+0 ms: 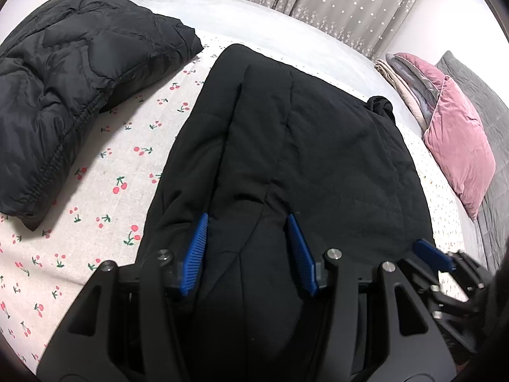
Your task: Fold large clothes
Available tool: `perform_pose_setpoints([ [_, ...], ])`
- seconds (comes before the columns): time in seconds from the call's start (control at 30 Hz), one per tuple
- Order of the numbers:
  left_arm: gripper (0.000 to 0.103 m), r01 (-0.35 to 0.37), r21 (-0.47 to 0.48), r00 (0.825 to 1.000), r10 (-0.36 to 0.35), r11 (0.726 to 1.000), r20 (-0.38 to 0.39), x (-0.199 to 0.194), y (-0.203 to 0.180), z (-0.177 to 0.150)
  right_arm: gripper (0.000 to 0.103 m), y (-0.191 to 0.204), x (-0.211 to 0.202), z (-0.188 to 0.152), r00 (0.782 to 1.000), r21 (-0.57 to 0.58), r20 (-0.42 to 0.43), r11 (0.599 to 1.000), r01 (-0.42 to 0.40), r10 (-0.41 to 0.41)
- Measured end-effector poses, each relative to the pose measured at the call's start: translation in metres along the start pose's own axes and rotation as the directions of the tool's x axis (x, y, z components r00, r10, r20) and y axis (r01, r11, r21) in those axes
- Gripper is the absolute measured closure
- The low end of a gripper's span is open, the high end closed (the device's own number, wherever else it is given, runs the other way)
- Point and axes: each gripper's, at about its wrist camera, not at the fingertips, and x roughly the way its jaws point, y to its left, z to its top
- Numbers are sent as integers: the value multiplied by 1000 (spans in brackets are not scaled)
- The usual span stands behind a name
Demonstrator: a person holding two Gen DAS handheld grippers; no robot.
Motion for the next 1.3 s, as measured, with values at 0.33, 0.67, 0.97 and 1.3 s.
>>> perform_pose_setpoints([
  [0.33,48,152,-80,988,-152,985,11,-39,25,2,52,4,-12,-7,999,46,36,998,34,-35],
  [0.67,41,287,-190,955,-296,939,-16,-42,60,-12,26,-51,-54,-14,990,277,108,954,-117,90],
  [0.97,22,118,-162,993,-117,980,14,-54,58,-4,24,-110,-25,-42,967,528,72,814,-243,242],
  [1.3,3,262,-302,944,-309,917,-120,-5,82,-6,19,-133,16,-50,912,644,86,676,-358,400],
])
